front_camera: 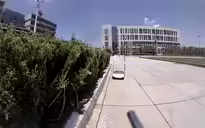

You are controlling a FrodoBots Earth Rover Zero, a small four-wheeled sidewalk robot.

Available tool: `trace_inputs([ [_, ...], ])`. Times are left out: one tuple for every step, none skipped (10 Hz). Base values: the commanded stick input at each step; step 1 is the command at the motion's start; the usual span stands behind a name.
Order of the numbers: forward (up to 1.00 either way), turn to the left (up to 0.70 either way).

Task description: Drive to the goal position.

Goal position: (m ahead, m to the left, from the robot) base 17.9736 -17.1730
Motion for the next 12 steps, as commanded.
trace_inputs([
  [0.0, -0.62],
  [0.0, -0.62],
  [0.0, -0.62],
  [0.0, -0.62],
  [0.0, -0.62],
  [0.0, -0.62],
  [0.0, -0.62],
  [0.0, -0.62],
  [0.0, -0.62],
  [0.0, -0.62],
  [0.0, -0.62],
  [0.0, -0.55],
])
